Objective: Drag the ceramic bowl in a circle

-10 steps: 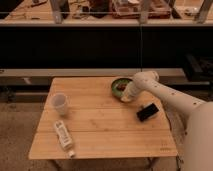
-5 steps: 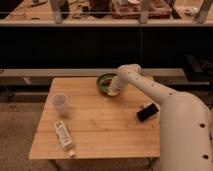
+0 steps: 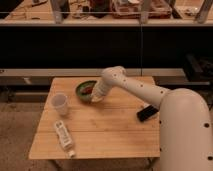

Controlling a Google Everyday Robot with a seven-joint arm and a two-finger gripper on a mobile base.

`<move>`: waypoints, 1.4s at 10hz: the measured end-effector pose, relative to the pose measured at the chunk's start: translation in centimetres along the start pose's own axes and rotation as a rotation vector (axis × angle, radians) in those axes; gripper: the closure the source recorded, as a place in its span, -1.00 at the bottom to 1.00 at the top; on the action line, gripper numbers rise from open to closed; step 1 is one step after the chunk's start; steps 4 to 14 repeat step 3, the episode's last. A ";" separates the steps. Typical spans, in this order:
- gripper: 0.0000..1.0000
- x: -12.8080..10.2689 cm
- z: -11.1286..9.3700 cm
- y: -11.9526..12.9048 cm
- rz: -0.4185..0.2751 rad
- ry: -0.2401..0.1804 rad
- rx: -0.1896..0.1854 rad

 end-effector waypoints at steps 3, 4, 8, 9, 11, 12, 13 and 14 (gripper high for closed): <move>0.86 -0.5 -0.3 7.5 -0.016 -0.048 -0.079; 0.86 -0.5 -0.3 7.5 -0.016 -0.048 -0.079; 0.86 -0.5 -0.3 7.5 -0.016 -0.048 -0.079; 0.86 -0.5 -0.3 7.5 -0.016 -0.048 -0.079; 0.86 -0.5 -0.3 7.5 -0.016 -0.048 -0.079; 0.86 -0.5 -0.3 7.5 -0.016 -0.048 -0.079; 0.86 -0.5 -0.3 7.5 -0.016 -0.048 -0.079; 0.86 -0.5 -0.3 7.5 -0.016 -0.048 -0.079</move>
